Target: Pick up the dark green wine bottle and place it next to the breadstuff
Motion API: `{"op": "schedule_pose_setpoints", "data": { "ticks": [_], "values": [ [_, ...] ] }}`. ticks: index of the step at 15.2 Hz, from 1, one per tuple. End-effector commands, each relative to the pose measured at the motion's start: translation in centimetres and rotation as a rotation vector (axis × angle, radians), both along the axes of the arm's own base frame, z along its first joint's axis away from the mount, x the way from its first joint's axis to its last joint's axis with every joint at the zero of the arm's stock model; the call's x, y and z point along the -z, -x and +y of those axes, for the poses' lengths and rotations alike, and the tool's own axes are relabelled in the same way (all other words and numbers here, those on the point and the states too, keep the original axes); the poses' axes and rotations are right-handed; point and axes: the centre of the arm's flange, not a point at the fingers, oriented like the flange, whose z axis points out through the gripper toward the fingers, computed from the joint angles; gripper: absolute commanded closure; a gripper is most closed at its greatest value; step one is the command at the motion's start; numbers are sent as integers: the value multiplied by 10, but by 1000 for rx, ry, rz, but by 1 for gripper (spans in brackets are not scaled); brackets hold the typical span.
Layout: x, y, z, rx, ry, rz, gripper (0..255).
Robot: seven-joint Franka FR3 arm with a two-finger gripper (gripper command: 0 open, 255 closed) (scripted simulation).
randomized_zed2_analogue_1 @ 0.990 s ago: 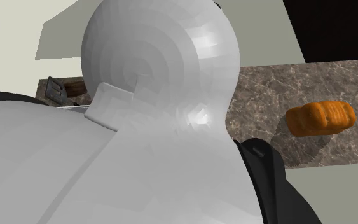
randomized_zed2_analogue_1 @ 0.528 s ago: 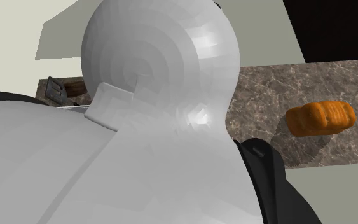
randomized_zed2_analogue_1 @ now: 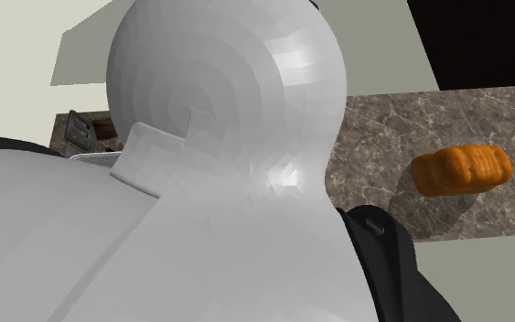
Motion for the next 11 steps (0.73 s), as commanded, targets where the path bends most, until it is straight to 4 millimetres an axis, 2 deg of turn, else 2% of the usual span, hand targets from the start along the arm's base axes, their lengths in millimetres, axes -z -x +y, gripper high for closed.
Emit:
{"op": "schedule_pose_setpoints", "data": {
  "ticks": [1,11],
  "values": [
    [-10,0,0,0,0,0,255],
    [-62,0,0,0,0,0,255]
  ]
}}
